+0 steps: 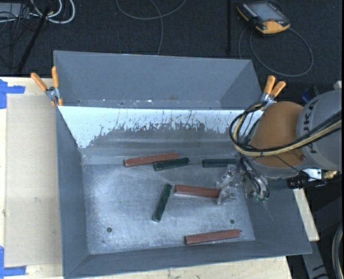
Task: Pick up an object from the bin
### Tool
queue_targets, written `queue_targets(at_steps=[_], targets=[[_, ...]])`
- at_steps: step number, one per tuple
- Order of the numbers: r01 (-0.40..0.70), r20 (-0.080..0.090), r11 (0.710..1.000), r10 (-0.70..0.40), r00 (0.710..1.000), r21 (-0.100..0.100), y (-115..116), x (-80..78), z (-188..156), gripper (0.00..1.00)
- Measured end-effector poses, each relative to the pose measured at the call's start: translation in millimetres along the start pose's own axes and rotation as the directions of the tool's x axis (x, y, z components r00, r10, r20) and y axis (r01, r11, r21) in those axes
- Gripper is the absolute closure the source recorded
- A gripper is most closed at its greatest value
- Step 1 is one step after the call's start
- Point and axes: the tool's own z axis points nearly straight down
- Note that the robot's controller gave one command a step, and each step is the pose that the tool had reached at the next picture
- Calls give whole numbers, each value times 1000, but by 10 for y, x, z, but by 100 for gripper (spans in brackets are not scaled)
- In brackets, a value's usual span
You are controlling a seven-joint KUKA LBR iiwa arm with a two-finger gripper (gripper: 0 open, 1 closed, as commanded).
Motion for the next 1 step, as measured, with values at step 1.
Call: queue_targets(at_steps=[1], targets=[[1, 0, 1000, -1, 1000, 0, 1, 0, 0, 100]])
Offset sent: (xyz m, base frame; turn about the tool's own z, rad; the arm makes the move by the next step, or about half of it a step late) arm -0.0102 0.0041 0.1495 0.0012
